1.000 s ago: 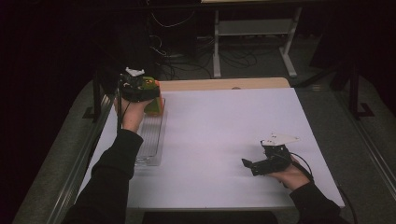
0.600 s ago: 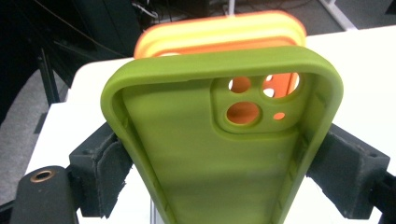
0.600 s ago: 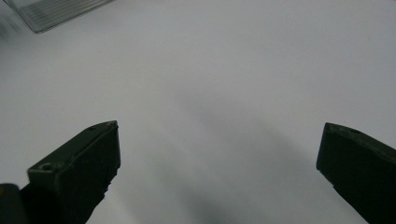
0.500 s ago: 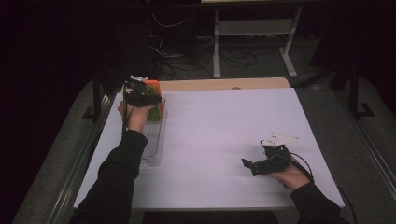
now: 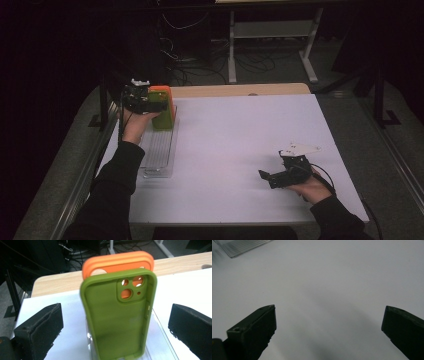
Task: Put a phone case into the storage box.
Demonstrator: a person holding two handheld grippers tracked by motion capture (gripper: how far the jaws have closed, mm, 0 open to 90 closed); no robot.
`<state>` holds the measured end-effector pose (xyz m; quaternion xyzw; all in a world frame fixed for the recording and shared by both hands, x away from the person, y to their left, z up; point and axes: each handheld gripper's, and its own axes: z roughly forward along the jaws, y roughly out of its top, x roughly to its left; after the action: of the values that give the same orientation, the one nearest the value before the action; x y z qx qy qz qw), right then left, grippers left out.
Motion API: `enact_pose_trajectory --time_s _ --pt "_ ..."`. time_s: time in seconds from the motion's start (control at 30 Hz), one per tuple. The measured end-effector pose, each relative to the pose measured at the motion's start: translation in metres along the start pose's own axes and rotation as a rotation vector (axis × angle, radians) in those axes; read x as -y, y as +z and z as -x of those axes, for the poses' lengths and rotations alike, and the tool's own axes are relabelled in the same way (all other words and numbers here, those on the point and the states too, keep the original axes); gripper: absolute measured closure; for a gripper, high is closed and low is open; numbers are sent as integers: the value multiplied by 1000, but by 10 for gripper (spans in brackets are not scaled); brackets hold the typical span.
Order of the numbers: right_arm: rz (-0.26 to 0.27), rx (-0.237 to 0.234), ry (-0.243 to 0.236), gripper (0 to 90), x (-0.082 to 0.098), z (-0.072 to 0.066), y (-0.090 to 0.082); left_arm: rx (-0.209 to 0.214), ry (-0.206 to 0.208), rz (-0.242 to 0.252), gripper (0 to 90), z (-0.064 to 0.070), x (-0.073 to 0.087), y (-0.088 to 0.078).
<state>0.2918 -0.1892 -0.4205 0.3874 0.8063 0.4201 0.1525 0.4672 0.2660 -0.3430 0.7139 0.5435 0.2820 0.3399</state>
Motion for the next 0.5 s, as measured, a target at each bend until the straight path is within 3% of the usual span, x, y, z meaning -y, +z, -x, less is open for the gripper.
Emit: enact_pose_trajectory --time_s 0.13,0.37,0.5 --pt "2 0 -4 0 0 0 0 66 50 -5 0 2 5 -19" --pt "5 -5 -4 0 -1 -1 -1 271 166 -16 0 19 26 -45" --pt "10 -9 -10 0 -2 0 -2 385 200 -5 0 30 41 -57"
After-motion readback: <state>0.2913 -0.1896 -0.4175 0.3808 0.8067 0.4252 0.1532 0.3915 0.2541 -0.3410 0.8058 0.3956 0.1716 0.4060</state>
